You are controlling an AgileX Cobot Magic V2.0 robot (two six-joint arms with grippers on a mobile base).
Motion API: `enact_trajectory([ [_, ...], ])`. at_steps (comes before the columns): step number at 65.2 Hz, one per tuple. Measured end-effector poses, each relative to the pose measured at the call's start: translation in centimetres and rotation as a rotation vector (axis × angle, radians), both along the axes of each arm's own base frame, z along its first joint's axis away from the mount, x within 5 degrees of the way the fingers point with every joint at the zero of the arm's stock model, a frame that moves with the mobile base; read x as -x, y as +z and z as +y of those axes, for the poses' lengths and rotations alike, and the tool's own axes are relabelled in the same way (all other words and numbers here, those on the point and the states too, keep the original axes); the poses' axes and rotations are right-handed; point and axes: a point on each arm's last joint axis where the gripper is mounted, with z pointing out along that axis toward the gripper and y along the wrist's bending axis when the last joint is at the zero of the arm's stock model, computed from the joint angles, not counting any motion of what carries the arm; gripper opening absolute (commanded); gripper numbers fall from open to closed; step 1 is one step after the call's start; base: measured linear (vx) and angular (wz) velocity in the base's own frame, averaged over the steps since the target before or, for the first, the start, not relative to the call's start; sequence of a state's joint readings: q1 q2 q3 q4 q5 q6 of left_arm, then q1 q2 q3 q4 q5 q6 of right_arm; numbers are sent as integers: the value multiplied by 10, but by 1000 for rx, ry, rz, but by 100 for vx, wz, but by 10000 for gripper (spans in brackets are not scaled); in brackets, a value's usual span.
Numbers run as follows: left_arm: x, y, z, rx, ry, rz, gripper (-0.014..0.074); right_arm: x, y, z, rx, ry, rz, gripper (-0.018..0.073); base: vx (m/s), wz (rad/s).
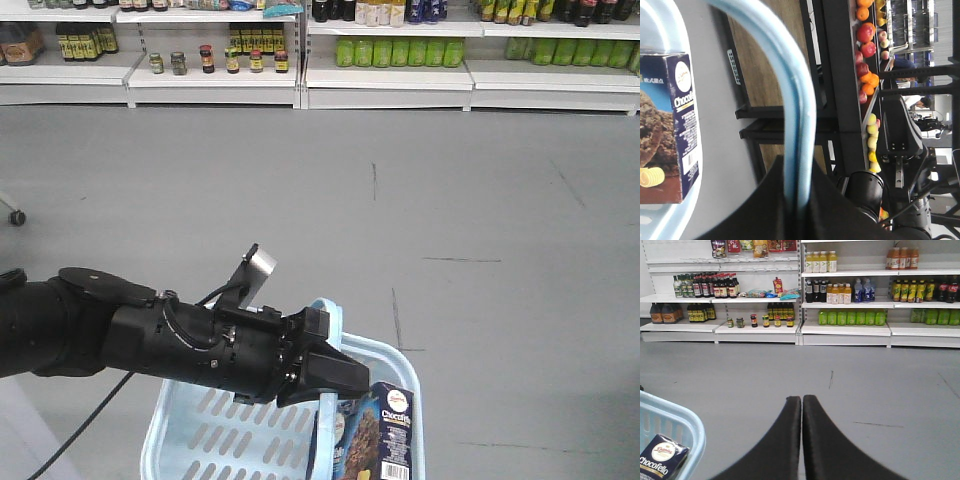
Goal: Left arm holds basket, right arm returns cookies
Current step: 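Hold the basket with the left gripper while driving toward the drink shelves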
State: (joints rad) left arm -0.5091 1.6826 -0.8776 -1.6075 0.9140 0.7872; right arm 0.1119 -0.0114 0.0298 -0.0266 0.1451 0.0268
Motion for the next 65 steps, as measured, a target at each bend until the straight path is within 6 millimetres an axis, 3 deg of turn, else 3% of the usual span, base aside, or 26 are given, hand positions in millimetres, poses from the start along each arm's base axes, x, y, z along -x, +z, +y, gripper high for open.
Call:
enact_trajectory([
  [65, 0, 0, 0, 0, 0, 0, -6, 0, 0, 0, 0, 0, 0, -8, 38, 2],
])
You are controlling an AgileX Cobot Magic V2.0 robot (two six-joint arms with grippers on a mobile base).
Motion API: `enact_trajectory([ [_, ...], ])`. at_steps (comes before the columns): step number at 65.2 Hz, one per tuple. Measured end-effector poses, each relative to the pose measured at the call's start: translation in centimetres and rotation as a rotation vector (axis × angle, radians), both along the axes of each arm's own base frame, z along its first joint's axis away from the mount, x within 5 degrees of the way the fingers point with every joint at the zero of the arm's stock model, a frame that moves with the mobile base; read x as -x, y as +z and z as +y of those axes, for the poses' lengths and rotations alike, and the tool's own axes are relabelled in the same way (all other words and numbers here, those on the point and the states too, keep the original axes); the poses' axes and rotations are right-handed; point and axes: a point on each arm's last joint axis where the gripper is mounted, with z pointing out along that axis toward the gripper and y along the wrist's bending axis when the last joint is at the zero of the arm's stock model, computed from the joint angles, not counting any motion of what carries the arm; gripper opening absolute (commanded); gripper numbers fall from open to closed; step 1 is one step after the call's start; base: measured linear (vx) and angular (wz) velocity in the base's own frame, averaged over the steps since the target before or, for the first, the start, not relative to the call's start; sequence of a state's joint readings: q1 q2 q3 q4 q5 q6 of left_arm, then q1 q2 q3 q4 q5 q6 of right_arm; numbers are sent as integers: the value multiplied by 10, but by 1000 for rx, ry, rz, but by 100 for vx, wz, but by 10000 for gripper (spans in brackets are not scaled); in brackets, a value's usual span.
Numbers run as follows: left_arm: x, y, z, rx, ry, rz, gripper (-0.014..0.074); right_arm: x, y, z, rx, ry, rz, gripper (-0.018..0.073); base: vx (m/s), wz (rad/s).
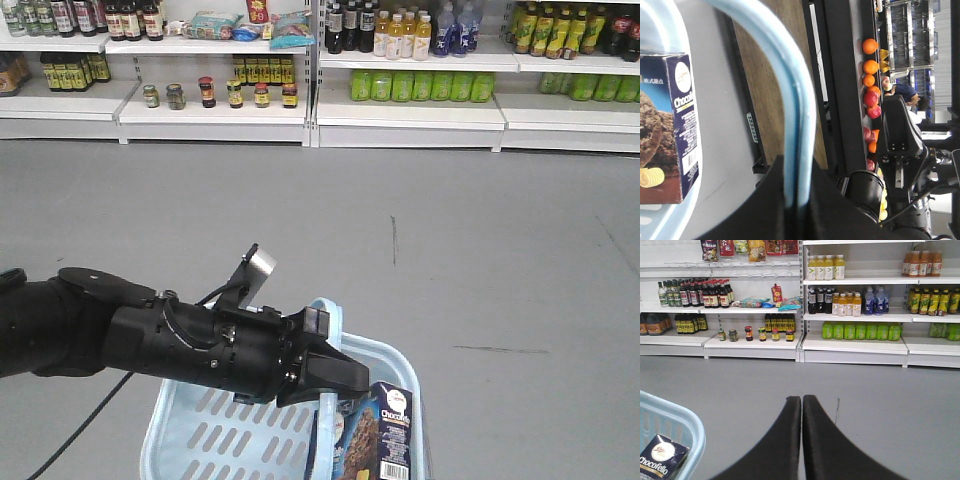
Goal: Left arm holds basket, right arm returns cookies
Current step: 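Hold the basket with the left gripper while driving toward the drink shelves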
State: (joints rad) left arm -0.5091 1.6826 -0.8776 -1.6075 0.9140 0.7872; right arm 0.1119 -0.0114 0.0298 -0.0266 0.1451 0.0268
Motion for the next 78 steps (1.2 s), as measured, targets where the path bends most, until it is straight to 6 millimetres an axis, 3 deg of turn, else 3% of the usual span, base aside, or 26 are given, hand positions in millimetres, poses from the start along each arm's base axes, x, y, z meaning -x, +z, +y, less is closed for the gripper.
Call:
enact_trajectory([
  [78, 0, 0, 0, 0, 0, 0, -6, 0, 0, 0, 0, 0, 0, -8, 37, 0],
])
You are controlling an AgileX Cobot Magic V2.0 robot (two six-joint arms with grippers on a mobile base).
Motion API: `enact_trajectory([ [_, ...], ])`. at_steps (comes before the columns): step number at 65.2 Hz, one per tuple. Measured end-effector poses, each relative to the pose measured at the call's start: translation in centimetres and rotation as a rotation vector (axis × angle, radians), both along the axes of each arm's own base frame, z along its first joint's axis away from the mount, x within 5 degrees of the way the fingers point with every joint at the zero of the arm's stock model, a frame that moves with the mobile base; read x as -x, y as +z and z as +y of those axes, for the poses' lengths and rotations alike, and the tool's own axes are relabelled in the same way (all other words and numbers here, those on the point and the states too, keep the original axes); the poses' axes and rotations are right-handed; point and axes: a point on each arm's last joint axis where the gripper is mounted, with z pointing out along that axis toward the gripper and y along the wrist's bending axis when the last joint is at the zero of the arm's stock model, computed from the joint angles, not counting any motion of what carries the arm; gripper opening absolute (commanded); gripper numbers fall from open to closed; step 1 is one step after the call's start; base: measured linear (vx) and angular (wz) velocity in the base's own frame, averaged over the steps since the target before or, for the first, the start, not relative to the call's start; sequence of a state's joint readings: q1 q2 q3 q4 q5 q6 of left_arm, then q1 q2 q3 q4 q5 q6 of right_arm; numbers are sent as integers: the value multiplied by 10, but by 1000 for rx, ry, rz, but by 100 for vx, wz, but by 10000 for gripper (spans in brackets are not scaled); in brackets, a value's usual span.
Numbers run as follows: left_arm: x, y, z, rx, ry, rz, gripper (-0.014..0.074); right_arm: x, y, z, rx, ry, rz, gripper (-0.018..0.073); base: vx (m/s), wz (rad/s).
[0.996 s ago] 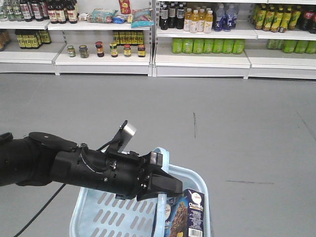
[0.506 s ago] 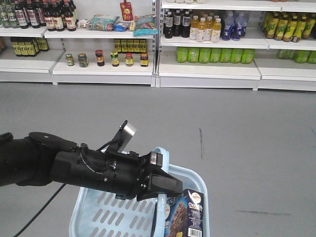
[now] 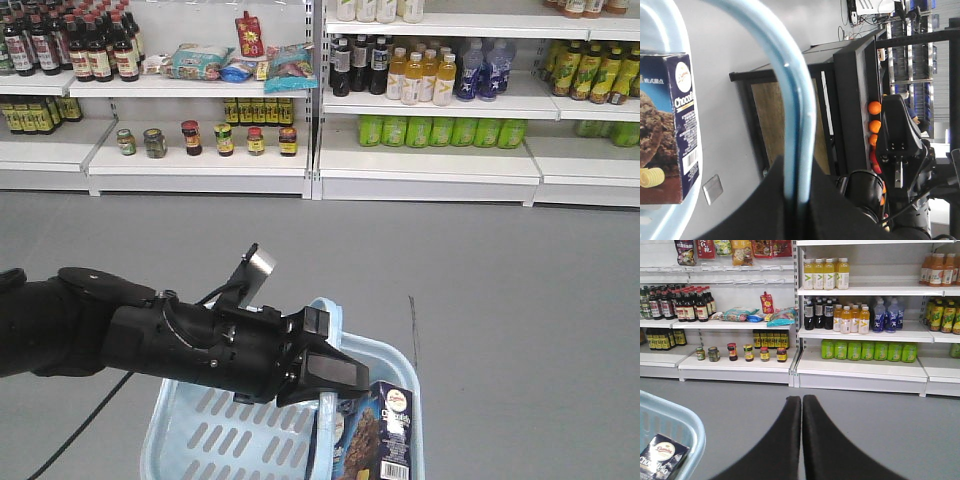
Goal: Left arm holds basket, right arm returns cookies
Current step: 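Hold the basket with the left gripper while driving toward the drink shelves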
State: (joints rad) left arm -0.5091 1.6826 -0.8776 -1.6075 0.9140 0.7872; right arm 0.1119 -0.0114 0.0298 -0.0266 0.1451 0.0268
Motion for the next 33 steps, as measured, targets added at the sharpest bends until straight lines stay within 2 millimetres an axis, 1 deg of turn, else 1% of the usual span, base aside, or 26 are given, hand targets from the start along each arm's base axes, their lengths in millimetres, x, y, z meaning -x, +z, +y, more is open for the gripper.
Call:
enact_trajectory([
  [33, 0, 0, 0, 0, 0, 0, -6, 0, 0, 0, 0, 0, 0, -8, 36, -7],
])
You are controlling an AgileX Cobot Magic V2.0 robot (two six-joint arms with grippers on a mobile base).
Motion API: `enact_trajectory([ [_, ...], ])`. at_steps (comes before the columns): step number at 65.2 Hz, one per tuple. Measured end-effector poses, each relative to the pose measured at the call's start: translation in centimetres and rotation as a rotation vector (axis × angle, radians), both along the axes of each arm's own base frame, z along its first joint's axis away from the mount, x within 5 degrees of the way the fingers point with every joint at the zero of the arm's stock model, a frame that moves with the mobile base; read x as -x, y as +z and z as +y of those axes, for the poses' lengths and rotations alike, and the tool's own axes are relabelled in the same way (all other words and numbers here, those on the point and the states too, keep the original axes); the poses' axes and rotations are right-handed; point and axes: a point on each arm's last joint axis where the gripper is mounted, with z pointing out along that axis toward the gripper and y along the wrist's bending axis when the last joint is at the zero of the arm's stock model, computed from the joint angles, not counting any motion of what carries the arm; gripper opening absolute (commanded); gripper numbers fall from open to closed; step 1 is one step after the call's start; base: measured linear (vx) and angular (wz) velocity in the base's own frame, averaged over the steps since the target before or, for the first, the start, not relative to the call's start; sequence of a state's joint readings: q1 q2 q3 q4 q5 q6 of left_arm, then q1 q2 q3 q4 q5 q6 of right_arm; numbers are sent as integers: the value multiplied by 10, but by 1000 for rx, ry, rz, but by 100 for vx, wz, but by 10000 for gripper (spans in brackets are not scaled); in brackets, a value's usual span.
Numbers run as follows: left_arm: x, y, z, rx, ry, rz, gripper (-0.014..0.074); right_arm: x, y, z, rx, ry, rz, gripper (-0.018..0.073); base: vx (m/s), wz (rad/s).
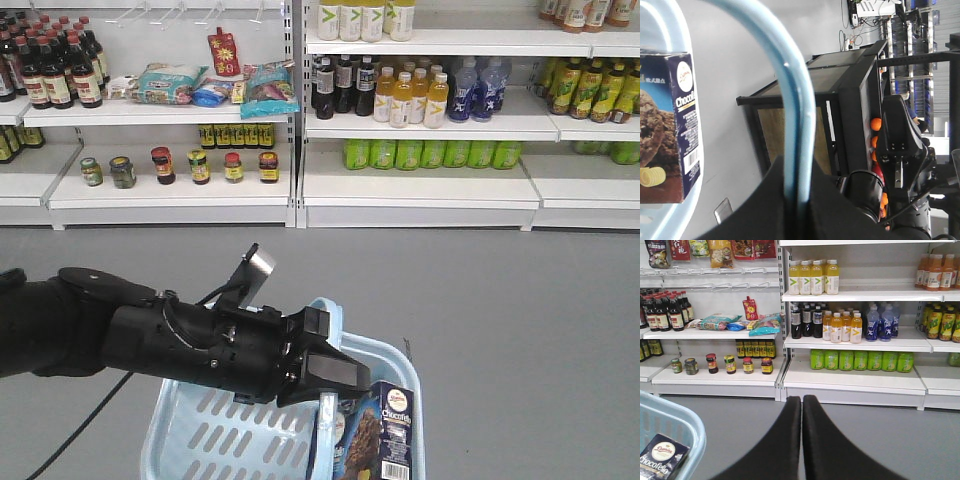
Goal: Left arm holds basket, right arm returns cookies
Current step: 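Hold the basket with the left gripper while driving toward the drink shelves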
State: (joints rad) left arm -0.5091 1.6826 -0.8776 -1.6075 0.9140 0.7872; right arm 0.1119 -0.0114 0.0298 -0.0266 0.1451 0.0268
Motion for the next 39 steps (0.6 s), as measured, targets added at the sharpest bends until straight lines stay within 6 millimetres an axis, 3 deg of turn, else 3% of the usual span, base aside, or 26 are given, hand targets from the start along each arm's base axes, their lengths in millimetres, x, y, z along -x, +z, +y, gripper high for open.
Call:
enact_trajectory([
  [39, 0, 0, 0, -1, 1, 0, -6, 0, 0, 0, 0, 0, 0, -8, 34, -9],
])
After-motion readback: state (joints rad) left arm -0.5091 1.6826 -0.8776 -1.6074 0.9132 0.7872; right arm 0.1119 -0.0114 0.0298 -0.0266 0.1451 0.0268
